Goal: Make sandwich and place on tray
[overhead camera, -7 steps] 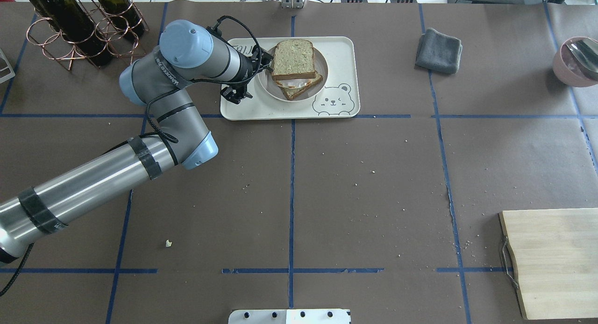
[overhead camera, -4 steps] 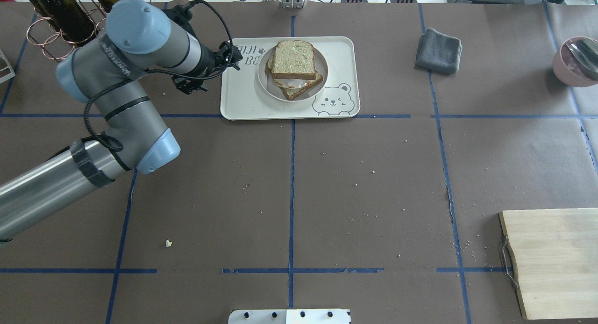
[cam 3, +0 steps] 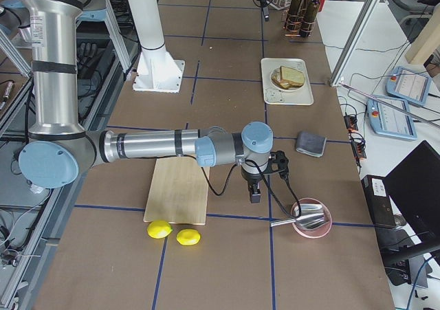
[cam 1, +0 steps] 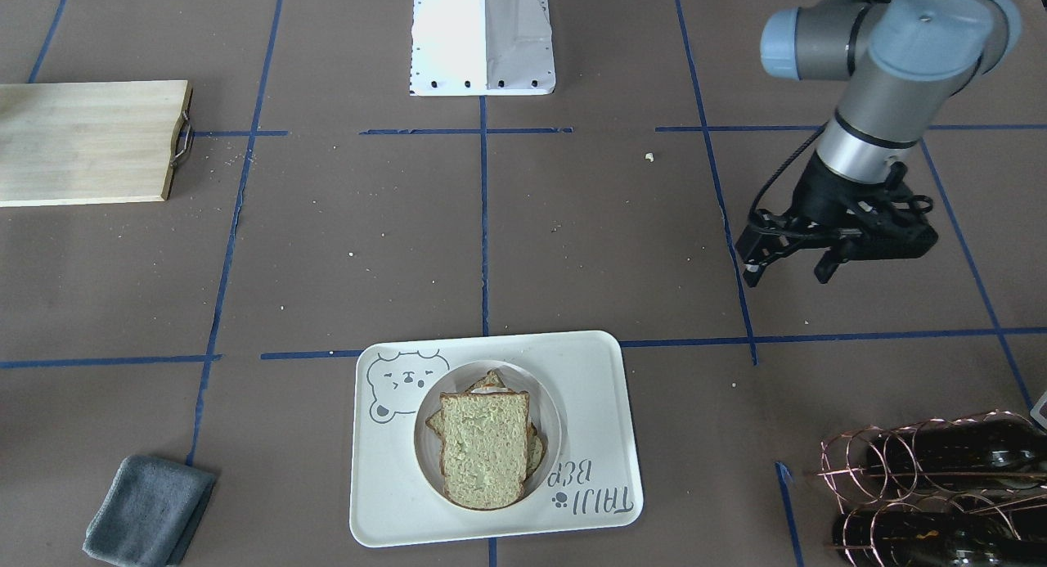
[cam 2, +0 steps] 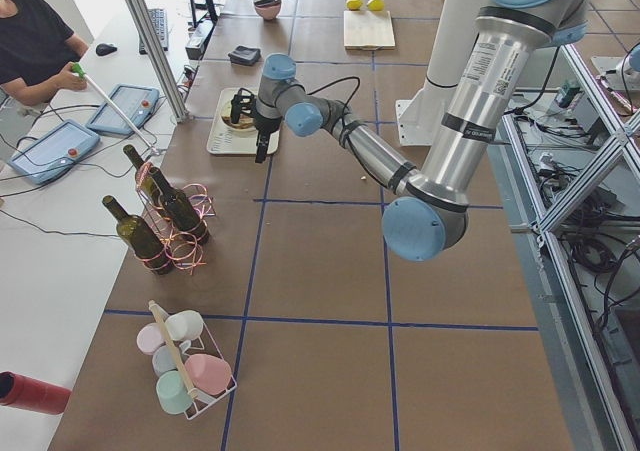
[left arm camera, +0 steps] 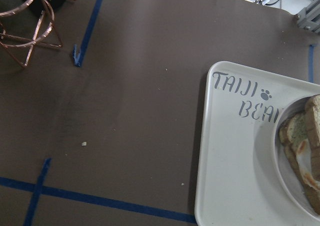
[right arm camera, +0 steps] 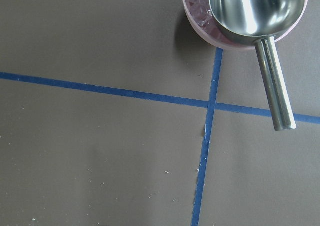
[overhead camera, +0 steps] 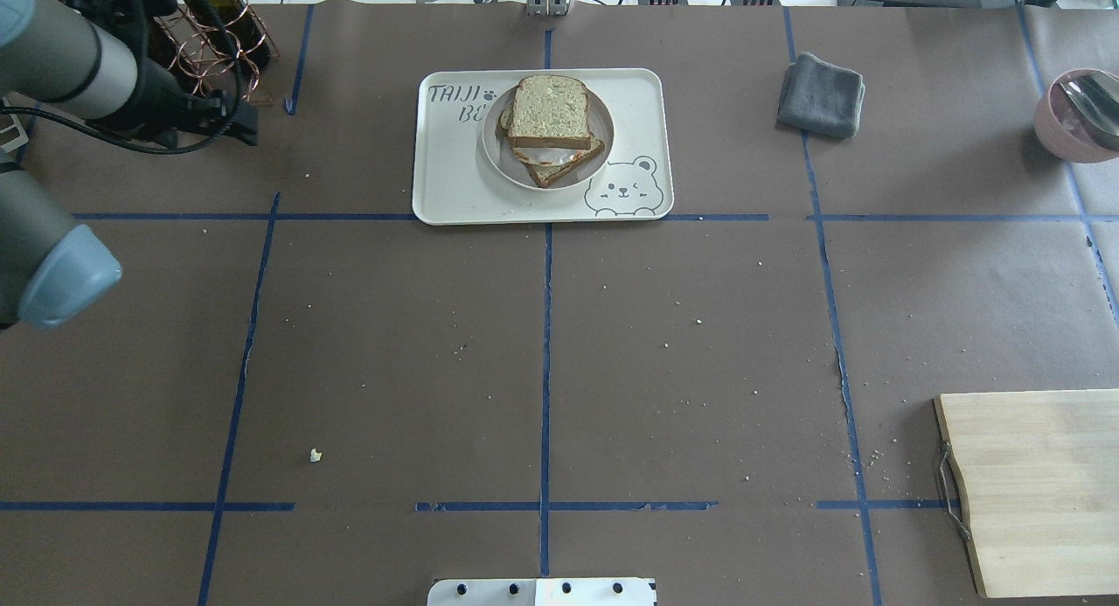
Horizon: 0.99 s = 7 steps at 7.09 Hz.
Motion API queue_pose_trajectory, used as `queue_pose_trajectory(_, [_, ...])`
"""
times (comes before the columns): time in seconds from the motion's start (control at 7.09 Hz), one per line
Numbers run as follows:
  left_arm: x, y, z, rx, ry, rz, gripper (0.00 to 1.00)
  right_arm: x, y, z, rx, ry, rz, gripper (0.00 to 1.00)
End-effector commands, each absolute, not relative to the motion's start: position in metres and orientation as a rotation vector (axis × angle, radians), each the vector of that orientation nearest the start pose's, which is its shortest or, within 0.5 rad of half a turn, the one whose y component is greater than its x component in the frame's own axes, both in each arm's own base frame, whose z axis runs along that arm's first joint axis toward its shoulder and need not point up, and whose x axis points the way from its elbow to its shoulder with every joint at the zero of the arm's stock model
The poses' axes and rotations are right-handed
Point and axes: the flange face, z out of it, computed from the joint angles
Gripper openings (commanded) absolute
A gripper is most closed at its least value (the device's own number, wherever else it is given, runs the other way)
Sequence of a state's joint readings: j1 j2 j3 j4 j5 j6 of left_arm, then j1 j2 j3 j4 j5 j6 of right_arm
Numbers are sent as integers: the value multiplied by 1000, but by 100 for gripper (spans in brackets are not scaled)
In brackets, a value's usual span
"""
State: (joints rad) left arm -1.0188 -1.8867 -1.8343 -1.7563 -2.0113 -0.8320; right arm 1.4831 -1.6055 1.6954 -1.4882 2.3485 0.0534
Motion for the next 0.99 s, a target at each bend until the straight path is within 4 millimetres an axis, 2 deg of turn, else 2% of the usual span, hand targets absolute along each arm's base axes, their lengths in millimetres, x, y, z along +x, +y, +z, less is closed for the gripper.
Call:
queue_pose_trajectory(0.0, [111,-557,434,386,650,127,100,22,-487,606,108,-787,-97,100])
queue_pose_trajectory(0.14, [63,-555,473,333,661,141,100,23,-487,606,109,-790,-96,100])
queue_pose_trajectory(0.28, [15,-543,512,331,622,222,100,24,-487,606,109,-791,-94,100])
queue_pose_trajectory(0.42, [-18,-530,547,313,595,274,100,24,-487,606,108,-791,-92,100])
queue_pose_trajectory(0.56, [-46,-508,578,308,610,306,100,25,-485,606,105,-812,-88,100])
queue_pose_trajectory(0.71, [-39,-497,585,286,702,312,100,29,-484,605,108,-826,-81,100])
queue_pose_trajectory(0.85, [-38,-477,614,247,717,317,100,31,-482,607,107,-829,-74,100])
